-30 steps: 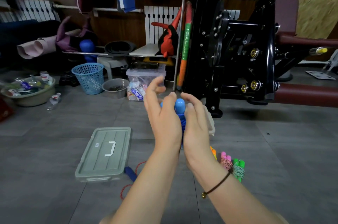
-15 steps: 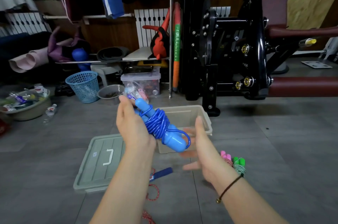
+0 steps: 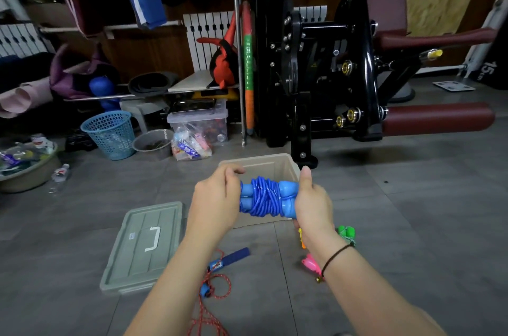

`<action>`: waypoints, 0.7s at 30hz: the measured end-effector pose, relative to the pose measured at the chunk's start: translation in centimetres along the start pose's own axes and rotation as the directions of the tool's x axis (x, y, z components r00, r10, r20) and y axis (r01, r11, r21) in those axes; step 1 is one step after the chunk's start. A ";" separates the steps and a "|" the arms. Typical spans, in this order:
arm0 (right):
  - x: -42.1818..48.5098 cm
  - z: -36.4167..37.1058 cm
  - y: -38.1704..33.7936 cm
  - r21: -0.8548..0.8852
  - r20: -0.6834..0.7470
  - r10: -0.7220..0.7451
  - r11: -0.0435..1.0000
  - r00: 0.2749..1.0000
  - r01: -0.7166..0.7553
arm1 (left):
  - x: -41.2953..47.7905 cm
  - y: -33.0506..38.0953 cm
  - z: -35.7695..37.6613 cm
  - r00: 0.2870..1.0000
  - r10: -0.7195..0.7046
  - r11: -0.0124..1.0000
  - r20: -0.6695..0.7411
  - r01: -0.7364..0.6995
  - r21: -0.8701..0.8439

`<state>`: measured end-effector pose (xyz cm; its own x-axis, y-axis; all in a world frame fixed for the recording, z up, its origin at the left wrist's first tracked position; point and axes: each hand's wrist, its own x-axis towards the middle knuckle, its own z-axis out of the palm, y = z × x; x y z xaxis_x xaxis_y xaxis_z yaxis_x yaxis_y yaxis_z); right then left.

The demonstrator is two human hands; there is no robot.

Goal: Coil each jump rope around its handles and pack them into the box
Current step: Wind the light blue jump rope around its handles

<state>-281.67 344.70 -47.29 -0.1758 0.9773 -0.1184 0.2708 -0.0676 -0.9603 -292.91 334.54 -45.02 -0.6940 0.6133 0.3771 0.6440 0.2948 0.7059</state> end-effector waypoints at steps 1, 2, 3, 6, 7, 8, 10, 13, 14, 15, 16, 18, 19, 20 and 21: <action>-0.4 -0.4 -0.2 -0.019 -0.025 -0.085 0.996 0.996 0.084 | 0.1 -0.1 -0.2 0.997 -0.062 0.996 0.055 0.065 -0.055; -0.7 -0.8 -0.5 -0.013 -0.049 -0.171 0.985 0.984 0.170 | 0.2 -0.2 -0.4 0.985 -0.120 0.984 0.120 0.134 -0.117; -1.1 -1.1 -0.6 0.008 -0.073 -0.261 0.965 0.963 0.262 | 0.2 -0.2 -0.5 0.963 -0.185 0.958 0.194 0.221 -0.185; -1.2 -1.5 -0.7 0.042 -0.118 -0.485 0.869 0.867 0.492 | -0.3 -0.2 -0.5 0.836 -0.378 0.780 0.398 0.519 -0.350; -1.2 -1.6 -0.8 0.056 -0.125 -0.524 0.844 0.842 0.534 | -0.4 -0.2 -0.4 0.790 -0.426 0.712 0.441 0.593 -0.376; -1.1 -1.6 -0.8 0.073 -0.132 -0.539 0.831 0.832 0.551 | -0.5 -0.2 -0.3 0.752 -0.458 0.657 0.474 0.646 -0.390; -1.0 -2.0 -0.9 0.089 -0.132 -0.562 0.813 0.816 0.575 | -0.7 -0.3 0.1 0.714 -0.481 0.607 0.509 0.690 -0.394; -0.5 -2.3 -1.0 0.087 -0.088 -0.541 0.832 0.836 0.547 | -0.8 -0.6 0.6 0.736 -0.436 0.655 0.519 0.654 -0.378; -0.2 -2.3 -1.0 0.087 -0.067 -0.503 0.857 0.861 0.508 | -0.9 -0.7 0.6 0.755 -0.392 0.687 0.525 0.620 -0.379; 0.2 -2.4 -0.9 0.087 -0.049 -0.459 0.883 0.887 0.461 | -0.9 -0.9 0.5 0.771 -0.334 0.718 0.542 0.580 -0.384; 0.6 -2.5 -1.0 0.086 -0.035 -0.410 0.907 0.911 0.412 | -0.8 -1.1 0.3 0.779 -0.267 0.741 0.568 0.543 -0.396; 1.5 -2.8 -0.7 0.062 -0.017 -0.300 0.952 0.954 0.301 | -0.6 -1.5 -0.2 0.756 -0.145 0.740 0.638 0.511 -0.438; 1.9 -2.9 -0.6 0.063 -0.006 -0.235 0.970 0.972 0.235 | -0.6 -1.7 -0.5 0.736 -0.107 0.744 0.669 0.505 -0.437; 2.2 -3.0 -0.6 0.112 0.013 -0.164 0.981 0.986 0.161 | -0.6 -1.8 -0.5 0.720 -0.088 0.754 0.688 0.499 -0.426; 2.4 -3.0 -0.8 0.229 0.048 -0.092 0.970 0.995 0.079 | -0.6 -1.8 -0.5 0.718 -0.088 0.750 0.690 0.504 -0.428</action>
<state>-279.41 347.72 -46.08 -0.2455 0.9685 -0.0414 0.0326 -0.0344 -0.9989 -293.82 333.29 -46.24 -0.3331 0.9202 -0.2057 -0.0049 0.2164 0.9763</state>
